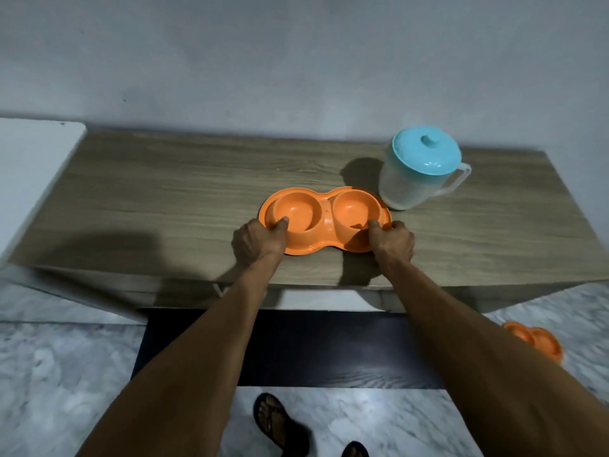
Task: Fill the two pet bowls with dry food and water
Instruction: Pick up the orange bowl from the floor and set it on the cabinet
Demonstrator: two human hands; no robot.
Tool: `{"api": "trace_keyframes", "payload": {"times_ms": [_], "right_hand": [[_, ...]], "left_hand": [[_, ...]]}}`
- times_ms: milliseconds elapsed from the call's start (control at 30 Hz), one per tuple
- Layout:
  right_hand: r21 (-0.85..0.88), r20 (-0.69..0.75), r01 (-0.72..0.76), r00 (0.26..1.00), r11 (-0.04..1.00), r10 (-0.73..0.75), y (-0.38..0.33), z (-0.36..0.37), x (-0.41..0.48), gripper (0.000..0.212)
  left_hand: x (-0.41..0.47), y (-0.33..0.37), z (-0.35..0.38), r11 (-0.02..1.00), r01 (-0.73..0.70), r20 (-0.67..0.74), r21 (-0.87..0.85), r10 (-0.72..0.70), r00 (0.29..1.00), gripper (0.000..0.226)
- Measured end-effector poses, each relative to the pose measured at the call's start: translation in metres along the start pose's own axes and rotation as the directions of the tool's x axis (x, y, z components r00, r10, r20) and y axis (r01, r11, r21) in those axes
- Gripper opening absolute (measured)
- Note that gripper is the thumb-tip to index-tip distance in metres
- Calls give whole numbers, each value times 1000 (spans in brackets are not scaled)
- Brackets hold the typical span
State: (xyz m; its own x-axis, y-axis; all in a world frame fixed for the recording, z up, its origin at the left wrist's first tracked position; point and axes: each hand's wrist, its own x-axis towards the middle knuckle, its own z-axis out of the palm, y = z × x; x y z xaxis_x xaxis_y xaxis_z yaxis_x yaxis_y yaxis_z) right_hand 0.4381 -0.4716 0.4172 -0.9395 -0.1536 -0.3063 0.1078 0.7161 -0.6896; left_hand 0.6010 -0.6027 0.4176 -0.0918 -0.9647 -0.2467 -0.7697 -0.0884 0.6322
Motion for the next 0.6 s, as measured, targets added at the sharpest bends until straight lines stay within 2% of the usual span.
{"api": "trace_keyframes", "payload": {"times_ms": [167,267,433,600], "right_hand": [[21,4,-4,1000,1000,4,16,2,-19,65],[23,-33,21,999,1000,-20,33,-3,-39,62],[28,-49,63,997,998,-61,59,-11,-78,52],[38,7,160,987,986,-160,104,-15,-116,37]], "left_hand": [[-7,-14,-8,1000,13,40,-28,-12,999,62],[-24,-20,-16,991,45,44,-130,-40,998,55],[-51,-46,-37,965,26,-64,-261,-44,997,43],[-92,-109,-52,932,62,-120,-356,-111,986,26]]}}
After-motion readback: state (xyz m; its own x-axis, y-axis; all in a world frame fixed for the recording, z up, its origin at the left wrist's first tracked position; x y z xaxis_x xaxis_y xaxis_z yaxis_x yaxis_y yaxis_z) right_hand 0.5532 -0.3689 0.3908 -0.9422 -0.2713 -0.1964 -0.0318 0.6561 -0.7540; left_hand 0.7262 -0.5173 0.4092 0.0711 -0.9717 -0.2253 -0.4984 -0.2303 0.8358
